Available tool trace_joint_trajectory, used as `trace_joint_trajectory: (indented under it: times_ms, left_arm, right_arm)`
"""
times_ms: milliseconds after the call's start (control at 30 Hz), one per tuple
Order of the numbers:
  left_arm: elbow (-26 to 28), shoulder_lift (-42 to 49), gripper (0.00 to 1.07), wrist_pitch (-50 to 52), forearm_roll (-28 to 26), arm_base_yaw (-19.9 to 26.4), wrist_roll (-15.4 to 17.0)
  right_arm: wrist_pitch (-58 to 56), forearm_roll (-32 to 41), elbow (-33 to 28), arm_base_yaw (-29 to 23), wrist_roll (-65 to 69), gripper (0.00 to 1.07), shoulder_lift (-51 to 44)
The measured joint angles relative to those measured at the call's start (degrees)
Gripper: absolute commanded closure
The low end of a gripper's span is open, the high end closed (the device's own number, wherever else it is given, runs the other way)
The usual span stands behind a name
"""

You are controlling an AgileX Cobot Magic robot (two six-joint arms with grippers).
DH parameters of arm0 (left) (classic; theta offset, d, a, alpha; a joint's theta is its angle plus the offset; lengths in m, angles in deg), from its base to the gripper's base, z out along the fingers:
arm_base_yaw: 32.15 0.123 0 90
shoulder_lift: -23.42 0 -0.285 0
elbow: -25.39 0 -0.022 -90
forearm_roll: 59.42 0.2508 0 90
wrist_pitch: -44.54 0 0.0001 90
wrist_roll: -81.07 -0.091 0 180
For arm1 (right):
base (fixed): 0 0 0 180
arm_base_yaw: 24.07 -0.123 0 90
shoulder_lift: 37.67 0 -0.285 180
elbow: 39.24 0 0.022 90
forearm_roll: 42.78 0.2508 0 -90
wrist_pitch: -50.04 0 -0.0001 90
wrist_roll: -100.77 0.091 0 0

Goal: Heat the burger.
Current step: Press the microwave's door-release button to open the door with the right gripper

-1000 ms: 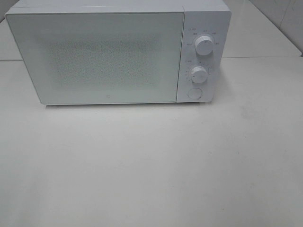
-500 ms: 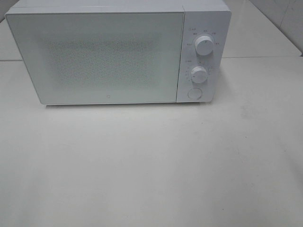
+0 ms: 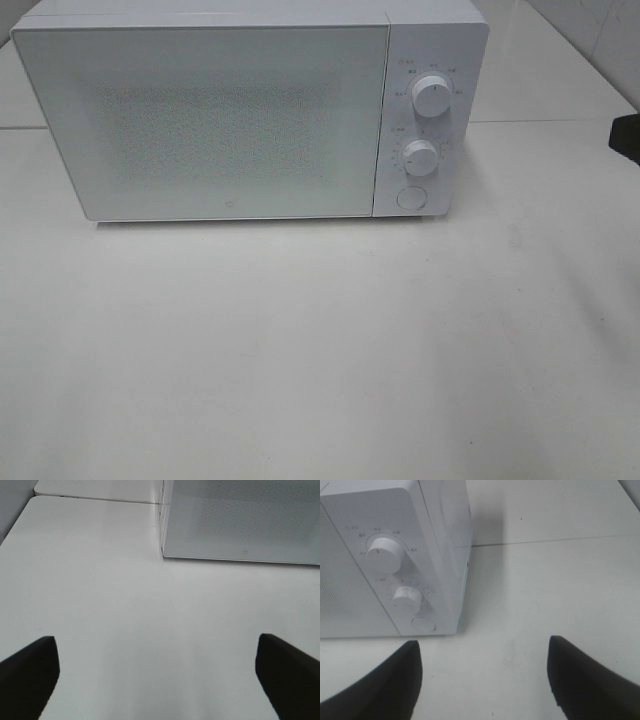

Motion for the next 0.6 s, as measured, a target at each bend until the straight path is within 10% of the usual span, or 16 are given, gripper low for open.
trace_joint_trajectory:
  times_ms: [600]
  left_arm:
    - [0.00,0.00,0.06,0.00,0.00,0.00,0.00]
  right_arm:
    - [35.64,-3.84,-1.20,-0.17,-0.29,0.39,23.20]
